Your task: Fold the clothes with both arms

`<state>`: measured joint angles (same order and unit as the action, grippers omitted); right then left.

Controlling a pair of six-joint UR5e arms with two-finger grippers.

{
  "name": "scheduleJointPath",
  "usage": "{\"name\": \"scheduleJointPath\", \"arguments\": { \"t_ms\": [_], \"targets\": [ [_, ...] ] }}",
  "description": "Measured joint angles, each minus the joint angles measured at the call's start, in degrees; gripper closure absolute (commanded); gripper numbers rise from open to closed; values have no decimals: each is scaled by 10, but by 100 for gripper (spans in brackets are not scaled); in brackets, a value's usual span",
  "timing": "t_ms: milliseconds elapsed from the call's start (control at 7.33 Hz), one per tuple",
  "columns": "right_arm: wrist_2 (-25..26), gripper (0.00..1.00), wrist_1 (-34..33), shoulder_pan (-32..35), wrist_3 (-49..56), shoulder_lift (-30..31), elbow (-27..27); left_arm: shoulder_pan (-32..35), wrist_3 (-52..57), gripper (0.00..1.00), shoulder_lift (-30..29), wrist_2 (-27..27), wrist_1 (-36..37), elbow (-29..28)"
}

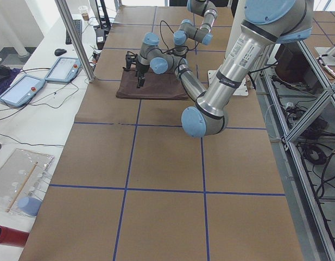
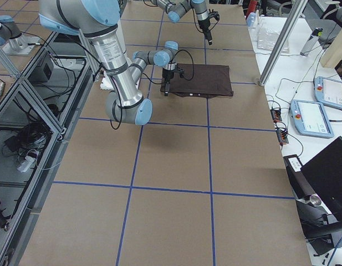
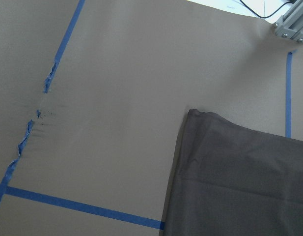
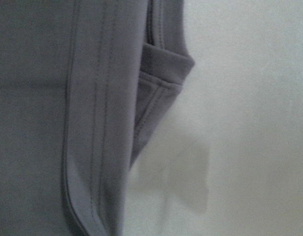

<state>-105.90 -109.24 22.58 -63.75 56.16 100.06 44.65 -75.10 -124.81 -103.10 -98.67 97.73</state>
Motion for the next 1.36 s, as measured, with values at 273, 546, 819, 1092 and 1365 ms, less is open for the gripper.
{"name": "scheduleJointPath", "arguments": {
  "t_ms": [273, 546, 819, 1092, 1365],
  "targets": [
    [2, 0, 0, 10, 2, 35, 23, -2, -5, 0, 0, 0, 0, 0],
    [2, 0, 0, 24, 4, 62, 57, -2, -6, 0, 0, 0, 0, 1],
    [0, 0, 7, 55, 13, 42, 71, -2, -5, 0, 0, 0, 2, 7],
    [-5, 0, 29, 81, 15, 14, 73, -14, -26, 0, 23, -5, -19, 14],
    [-13, 0, 81, 90, -2, 12, 84, -65, -128, 0, 96, -10, -112, 42]
  ]
}}
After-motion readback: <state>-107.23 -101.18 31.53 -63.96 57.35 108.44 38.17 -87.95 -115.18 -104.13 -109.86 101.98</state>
